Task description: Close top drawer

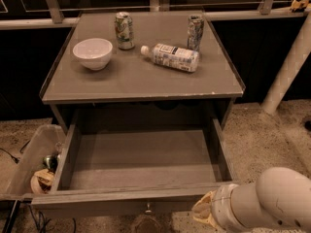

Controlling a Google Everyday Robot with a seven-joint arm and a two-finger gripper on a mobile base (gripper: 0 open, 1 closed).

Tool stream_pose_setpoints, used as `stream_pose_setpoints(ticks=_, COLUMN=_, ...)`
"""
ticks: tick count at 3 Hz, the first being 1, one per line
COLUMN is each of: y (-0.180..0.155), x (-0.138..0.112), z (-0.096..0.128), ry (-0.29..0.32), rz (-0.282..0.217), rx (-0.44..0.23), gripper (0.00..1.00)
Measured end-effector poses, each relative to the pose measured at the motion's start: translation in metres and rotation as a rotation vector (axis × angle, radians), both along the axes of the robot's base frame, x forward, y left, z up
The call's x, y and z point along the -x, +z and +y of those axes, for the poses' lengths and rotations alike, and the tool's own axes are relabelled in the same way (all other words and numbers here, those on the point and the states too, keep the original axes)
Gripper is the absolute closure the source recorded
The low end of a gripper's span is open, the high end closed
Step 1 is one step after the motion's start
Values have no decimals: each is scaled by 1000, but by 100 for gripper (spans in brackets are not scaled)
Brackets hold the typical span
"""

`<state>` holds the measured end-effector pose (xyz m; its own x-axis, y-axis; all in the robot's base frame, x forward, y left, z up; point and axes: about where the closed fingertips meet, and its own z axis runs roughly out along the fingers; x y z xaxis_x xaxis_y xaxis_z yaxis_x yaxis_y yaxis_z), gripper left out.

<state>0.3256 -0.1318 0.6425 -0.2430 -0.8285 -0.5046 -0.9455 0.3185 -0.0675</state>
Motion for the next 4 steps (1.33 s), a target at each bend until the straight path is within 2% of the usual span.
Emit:
stream_pose_setpoints(ticks=1, y=-1, x=-1, z=0, ry=1, rz=-1, rx=0, gripper=82)
stream_pose_setpoints(ticks=3, y=-1, x=-1, z=1, ry=1, rz=-1, rx=0, gripper=36)
stream_pose_setpoints(ticks=4, y=8, x=-26, z=14, ry=55, rz=-46, rx=-9, gripper=12)
